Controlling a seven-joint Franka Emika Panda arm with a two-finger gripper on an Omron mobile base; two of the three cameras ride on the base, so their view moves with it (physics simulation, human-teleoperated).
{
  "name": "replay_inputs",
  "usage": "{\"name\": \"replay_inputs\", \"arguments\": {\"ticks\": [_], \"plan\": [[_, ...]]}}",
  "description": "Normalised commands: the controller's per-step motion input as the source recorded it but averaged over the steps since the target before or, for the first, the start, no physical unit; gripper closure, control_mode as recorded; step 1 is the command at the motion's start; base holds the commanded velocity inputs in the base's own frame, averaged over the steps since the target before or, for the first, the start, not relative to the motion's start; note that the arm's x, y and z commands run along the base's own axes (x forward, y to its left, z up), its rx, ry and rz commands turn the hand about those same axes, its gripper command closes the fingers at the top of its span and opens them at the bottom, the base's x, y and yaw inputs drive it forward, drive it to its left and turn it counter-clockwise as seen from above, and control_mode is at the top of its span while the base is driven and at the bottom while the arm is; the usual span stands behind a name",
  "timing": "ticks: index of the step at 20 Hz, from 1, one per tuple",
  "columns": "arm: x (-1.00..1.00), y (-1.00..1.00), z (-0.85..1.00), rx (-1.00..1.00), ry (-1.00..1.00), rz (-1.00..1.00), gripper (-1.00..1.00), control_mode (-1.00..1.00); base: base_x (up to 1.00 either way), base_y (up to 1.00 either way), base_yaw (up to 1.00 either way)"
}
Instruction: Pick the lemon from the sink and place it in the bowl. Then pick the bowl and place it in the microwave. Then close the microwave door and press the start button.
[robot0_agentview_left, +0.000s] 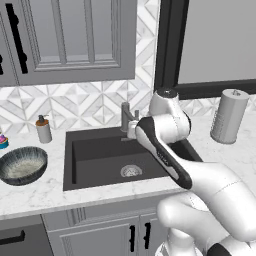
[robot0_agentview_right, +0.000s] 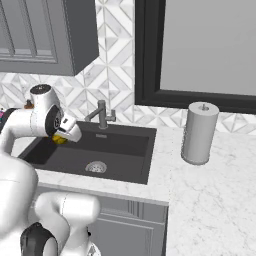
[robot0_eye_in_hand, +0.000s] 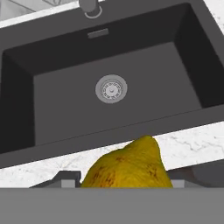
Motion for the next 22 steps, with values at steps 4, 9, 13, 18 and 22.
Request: {"name": "replay_inputs", "arguments": {"ticks": [4,9,13,18,22], "plan": [[-0.4,-1.0,0.0,0.0,0.0,0.06,1.0,-1.0,0.0,0.0,0.0],[-0.36,-0.58,-0.05,0.0,-0.01,0.07,1.0,-1.0,0.0,0.0,0.0],[-0.05,-0.01,0.02,0.0,-0.01,0.0,1.0,1.0,-0.42,0.33,0.0],[0.0,0.0,0.0,0.0,0.0,0.0,1.0,1.0,-0.84,1.0,0.01],[0.0,0.0,0.0,0.0,0.0,0.0,1.0,1.0,-0.24,1.0,0.0]]}}
